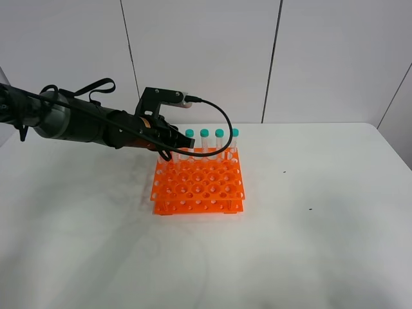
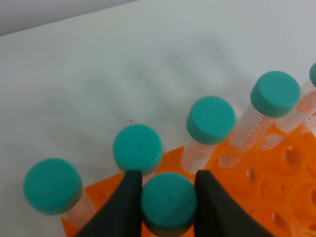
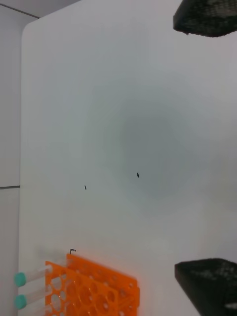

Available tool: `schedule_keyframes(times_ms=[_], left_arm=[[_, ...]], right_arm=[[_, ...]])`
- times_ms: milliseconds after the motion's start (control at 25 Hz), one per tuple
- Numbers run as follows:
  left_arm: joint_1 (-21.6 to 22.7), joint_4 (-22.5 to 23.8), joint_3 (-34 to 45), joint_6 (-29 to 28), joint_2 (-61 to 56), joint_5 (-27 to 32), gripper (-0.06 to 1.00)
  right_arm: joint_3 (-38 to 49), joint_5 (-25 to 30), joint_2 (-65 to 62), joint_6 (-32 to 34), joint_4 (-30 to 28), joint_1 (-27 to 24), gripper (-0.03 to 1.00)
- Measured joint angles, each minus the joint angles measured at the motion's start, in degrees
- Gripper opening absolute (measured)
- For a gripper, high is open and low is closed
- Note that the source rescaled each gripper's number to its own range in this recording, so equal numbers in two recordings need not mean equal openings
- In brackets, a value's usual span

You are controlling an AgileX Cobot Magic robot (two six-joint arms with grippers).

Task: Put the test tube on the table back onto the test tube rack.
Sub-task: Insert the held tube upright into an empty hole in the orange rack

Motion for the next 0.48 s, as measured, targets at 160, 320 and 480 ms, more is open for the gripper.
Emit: schedule_keyframes(times_ms=[160, 320, 480], left_arm=[[0.0, 0.0, 0.2, -0.1, -1.2, 1.4, 0.0], [0.0, 0.0, 0.2, -0.2, -1.8, 2.2, 0.0], [-0.2, 0.0, 0.8, -0.2, -1.8, 2.2, 0.0]], right_arm=[[0.0, 0.0, 0.0, 0.0, 0.0, 0.0, 1.0], [0.0, 0.0, 0.0, 0.0, 0.0, 0.0, 1.0], [0.0, 0.0, 0.0, 0.0, 0.0, 0.0, 1.0]])
